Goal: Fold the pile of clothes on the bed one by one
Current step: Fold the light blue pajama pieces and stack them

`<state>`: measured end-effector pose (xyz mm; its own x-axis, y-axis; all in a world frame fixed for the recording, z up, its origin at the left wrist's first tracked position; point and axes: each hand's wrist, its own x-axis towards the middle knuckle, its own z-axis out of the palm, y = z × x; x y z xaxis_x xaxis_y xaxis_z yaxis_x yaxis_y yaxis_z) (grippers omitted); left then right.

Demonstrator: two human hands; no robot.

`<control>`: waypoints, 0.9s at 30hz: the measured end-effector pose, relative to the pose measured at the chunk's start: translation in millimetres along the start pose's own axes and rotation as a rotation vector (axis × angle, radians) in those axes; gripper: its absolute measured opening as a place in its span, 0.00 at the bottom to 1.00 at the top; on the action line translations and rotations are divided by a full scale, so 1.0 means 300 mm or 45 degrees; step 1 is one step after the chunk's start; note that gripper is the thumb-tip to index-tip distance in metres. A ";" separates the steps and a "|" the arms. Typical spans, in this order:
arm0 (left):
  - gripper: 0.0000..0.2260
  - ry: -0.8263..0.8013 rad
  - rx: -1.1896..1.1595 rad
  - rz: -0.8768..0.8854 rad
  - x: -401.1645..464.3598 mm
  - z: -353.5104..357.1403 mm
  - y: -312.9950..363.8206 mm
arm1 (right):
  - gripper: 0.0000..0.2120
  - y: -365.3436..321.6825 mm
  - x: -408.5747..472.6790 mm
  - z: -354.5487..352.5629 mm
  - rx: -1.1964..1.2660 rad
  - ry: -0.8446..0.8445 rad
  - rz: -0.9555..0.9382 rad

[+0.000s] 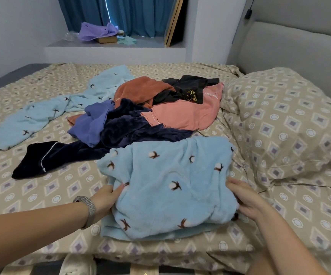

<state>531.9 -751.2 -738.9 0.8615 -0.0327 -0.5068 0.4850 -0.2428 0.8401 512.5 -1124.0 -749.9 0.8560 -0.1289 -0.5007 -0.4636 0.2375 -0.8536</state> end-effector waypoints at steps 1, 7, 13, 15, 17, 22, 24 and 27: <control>0.18 0.006 -0.015 0.008 0.005 -0.012 0.002 | 0.14 -0.005 -0.001 -0.021 0.012 0.014 -0.005; 0.29 -0.041 0.048 -0.267 0.014 -0.156 0.048 | 0.13 -0.007 -0.015 -0.141 -0.171 0.134 0.037; 0.11 -0.280 0.561 -0.527 -0.007 -0.210 -0.019 | 0.19 0.023 -0.008 -0.109 -0.390 0.217 0.089; 0.09 -0.008 0.393 -0.299 0.018 -0.208 -0.012 | 0.25 0.004 -0.001 -0.091 -0.316 0.456 -0.122; 0.13 0.228 0.002 -0.108 0.051 -0.203 0.034 | 0.26 -0.013 -0.003 -0.061 -0.427 0.567 -0.326; 0.23 0.286 -0.136 0.022 0.123 -0.153 0.153 | 0.28 -0.039 0.048 0.001 -0.324 0.405 -0.295; 0.28 0.374 -0.038 -0.007 0.163 -0.111 0.176 | 0.23 -0.060 0.086 0.014 -0.290 0.374 -0.258; 0.31 0.431 0.233 -0.088 0.225 -0.092 0.180 | 0.21 -0.088 0.153 0.013 -0.313 0.393 -0.202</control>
<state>620.3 -739.8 -722.4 0.8433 0.3044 -0.4429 0.5353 -0.4033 0.7421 564.8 -1132.4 -749.6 0.8297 -0.4367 -0.3477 -0.4042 -0.0405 -0.9138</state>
